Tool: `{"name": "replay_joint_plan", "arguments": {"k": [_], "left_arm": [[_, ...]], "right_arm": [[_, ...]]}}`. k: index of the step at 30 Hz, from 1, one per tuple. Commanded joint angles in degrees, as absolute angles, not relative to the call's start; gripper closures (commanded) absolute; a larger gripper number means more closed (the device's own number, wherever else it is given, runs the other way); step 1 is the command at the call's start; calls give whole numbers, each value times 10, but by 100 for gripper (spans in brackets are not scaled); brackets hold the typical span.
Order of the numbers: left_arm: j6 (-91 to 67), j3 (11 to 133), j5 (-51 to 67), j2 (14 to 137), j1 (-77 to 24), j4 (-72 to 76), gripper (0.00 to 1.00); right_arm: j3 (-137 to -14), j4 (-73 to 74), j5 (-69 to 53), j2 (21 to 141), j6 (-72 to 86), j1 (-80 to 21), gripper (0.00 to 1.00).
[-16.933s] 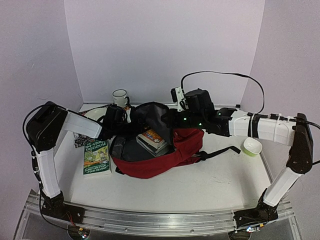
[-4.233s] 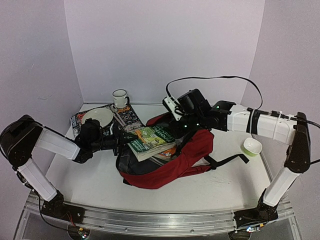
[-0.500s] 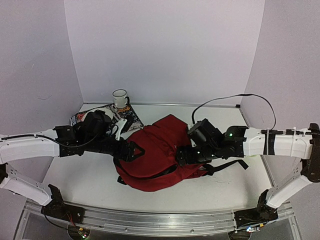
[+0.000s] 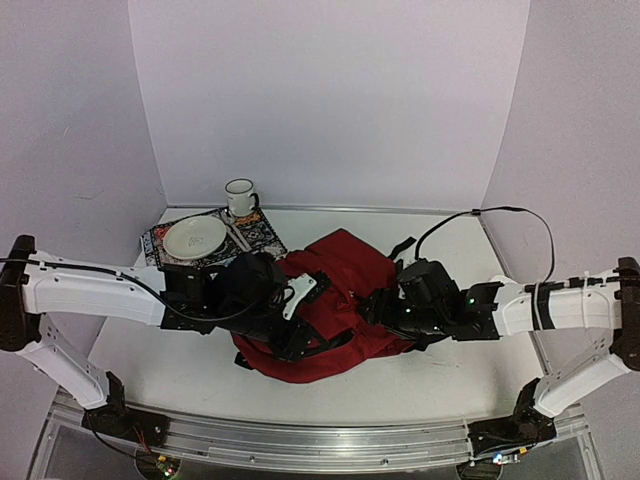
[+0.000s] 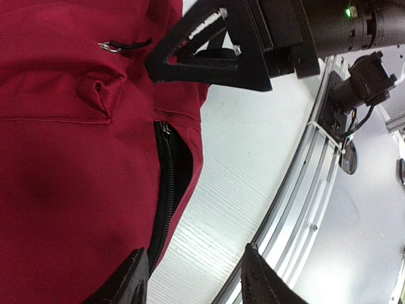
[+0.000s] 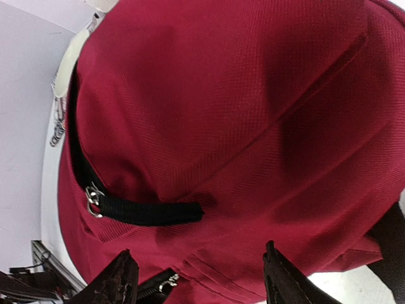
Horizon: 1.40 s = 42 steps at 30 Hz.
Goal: Pack the student bag
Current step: Grab the largest pocket of the student bag.
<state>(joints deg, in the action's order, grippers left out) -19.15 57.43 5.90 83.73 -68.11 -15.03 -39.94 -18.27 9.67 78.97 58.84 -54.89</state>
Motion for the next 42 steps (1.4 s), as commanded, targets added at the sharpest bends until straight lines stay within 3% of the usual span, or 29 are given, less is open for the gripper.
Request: {"name": "replay_joint_plan", "arguments": {"k": [1,11,18,27,42], "left_arm": [[-176,617,45,868,-686,-139,56],[-156,659,19,934,-704,-131,78],[-146,681,-20,970,-706,-125,86],[-140,683,-73,1014,-707,-125,90],[-163,677,37,1046,-740,-49,88]], "right_arm": [[-379,-250,104,808,629,-546,33],[-355,-298,100,827,641,-546,33],[-347,-331,87,845,646,-546,35],[-350,-358,66,869,644,-547,36],[-328,-344,58,825,633,-546,36]]}}
